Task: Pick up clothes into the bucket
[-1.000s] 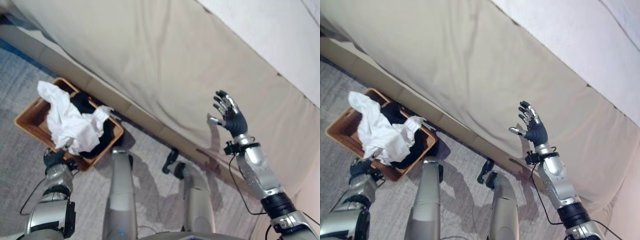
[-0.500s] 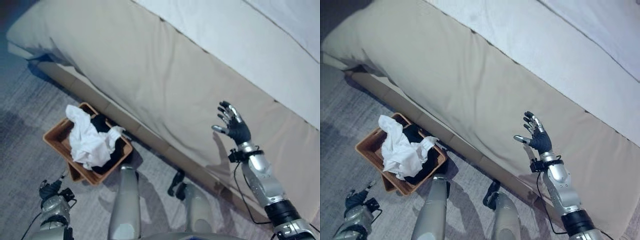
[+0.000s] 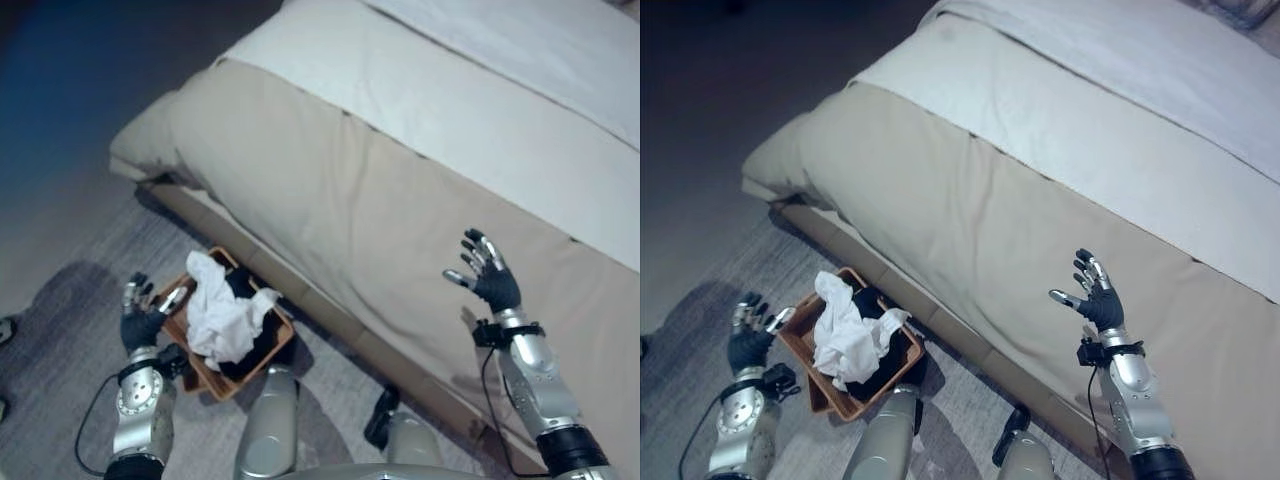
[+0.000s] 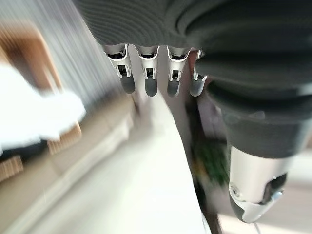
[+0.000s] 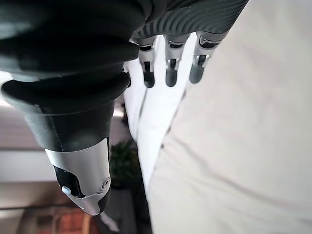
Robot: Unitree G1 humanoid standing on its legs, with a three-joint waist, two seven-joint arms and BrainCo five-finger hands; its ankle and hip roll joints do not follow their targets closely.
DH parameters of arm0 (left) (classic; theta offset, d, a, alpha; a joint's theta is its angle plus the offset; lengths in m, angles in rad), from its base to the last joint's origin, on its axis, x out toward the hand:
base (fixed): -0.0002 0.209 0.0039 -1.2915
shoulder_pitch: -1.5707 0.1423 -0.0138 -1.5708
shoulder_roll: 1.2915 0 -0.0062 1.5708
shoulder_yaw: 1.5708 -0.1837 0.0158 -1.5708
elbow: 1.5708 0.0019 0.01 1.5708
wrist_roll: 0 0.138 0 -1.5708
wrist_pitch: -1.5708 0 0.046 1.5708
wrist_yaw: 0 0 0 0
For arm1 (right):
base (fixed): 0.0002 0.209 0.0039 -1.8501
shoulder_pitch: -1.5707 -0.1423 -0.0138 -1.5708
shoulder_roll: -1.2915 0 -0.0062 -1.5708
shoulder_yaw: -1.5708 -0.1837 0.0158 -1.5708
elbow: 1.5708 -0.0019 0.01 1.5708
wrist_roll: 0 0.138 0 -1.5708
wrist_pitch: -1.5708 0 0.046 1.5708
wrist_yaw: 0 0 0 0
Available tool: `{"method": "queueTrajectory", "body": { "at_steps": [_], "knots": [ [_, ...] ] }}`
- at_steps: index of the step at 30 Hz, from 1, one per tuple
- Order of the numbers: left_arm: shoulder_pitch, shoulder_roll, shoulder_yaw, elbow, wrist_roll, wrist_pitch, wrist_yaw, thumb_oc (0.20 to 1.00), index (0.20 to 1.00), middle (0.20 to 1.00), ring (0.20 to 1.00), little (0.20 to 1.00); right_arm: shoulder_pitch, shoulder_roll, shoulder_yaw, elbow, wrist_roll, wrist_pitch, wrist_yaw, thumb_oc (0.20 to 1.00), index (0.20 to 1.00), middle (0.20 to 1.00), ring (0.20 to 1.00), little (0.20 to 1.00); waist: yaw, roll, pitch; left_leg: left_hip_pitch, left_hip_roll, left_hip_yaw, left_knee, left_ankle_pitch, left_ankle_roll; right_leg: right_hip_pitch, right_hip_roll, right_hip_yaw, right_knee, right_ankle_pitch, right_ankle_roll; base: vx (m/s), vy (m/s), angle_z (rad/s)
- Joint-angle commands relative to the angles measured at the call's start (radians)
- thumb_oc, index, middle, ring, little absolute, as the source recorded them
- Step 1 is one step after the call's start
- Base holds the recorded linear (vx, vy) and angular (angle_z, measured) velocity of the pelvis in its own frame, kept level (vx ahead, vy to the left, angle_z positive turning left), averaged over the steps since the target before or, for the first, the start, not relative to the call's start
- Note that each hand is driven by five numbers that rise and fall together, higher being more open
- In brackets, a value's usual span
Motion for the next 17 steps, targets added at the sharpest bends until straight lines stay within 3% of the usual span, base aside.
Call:
{"method": "queueTrajectory", "body": {
  "at_steps": [1,4,9,17],
  "knots": [
    [-0.014,-0.003,-0.021,-0.053,-0.064,-0.031,-0.097,1.0,1.0,1.0,1.0,1.0,-0.02,0.003,0.017,-0.001,-0.02,-0.04,0.009,1.0,1.0,1.0,1.0,1.0,-0.028,0.004,-0.08,0.074,0.062,0.014,-0.165,0.075,-0.006,-0.012,-0.031,0.041,-0.033,0.121,0.044,0.03,0.008,-0.17],
    [-0.008,-0.016,-0.069,-0.088,-0.108,-0.014,-0.157,1.0,1.0,1.0,1.0,1.0,-0.012,0.041,0.038,0.003,-0.013,-0.035,0.015,1.0,1.0,1.0,1.0,1.0,-0.042,0.008,-0.111,0.122,0.066,0.039,-0.177,0.065,0.002,0.01,-0.022,0.069,-0.069,0.135,0.046,0.07,-0.011,-0.26],
    [-0.023,0.001,-0.174,-0.124,-0.013,-0.004,-0.168,1.0,1.0,1.0,1.0,1.0,0.018,0.098,0.069,0.017,0.009,-0.036,0.013,1.0,1.0,1.0,1.0,1.0,-0.07,0.018,-0.163,0.204,0.069,0.089,-0.194,0.041,0.001,0.065,-0.001,0.112,-0.136,0.149,0.053,0.08,-0.02,-0.47],
    [-0.022,-0.038,-0.225,-0.096,0.018,0.01,-0.161,1.0,1.0,1.0,1.0,1.0,0.103,0.119,0.066,0.01,0.014,-0.032,0.021,1.0,1.0,1.0,1.0,1.0,-0.102,0.021,-0.207,0.291,0.079,0.141,-0.208,0.015,-0.001,0.113,0.015,0.163,-0.182,0.16,0.055,0.06,-0.025,-0.28]
  ]
}}
